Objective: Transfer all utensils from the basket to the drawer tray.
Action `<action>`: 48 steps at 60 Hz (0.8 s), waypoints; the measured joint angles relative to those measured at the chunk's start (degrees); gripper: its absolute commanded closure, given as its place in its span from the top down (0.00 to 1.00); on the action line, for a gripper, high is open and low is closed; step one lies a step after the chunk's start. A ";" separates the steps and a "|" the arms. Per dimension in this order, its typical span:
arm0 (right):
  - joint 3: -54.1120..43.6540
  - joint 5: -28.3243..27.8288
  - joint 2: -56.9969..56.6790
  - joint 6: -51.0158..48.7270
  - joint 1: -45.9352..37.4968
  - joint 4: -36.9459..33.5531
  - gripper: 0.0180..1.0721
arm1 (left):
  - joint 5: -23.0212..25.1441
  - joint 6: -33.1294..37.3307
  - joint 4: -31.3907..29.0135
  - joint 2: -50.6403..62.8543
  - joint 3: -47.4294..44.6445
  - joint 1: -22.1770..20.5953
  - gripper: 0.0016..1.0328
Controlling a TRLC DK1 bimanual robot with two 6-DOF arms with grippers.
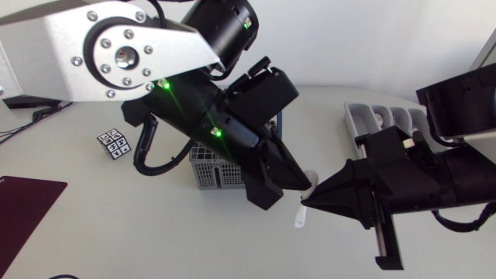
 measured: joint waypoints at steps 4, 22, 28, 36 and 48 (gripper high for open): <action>0.00 0.07 -0.20 0.02 -0.15 -0.33 0.05 | 0.02 0.00 0.22 0.00 0.00 -0.02 0.92; -0.24 0.74 -0.52 -2.93 -9.57 -1.88 0.05 | -0.02 -2.78 6.25 -0.74 0.00 2.54 0.95; -0.74 1.36 -0.50 -6.56 -16.02 -2.73 0.05 | -2.86 -4.81 9.09 -0.74 0.00 5.09 0.95; -1.27 2.91 0.00 -12.28 -25.77 -2.89 0.05 | -8.90 -6.32 10.88 -0.52 0.00 6.82 0.95; -3.96 12.04 1.88 -18.82 -35.82 3.06 0.05 | -14.27 -6.49 11.98 1.99 -0.15 7.48 0.95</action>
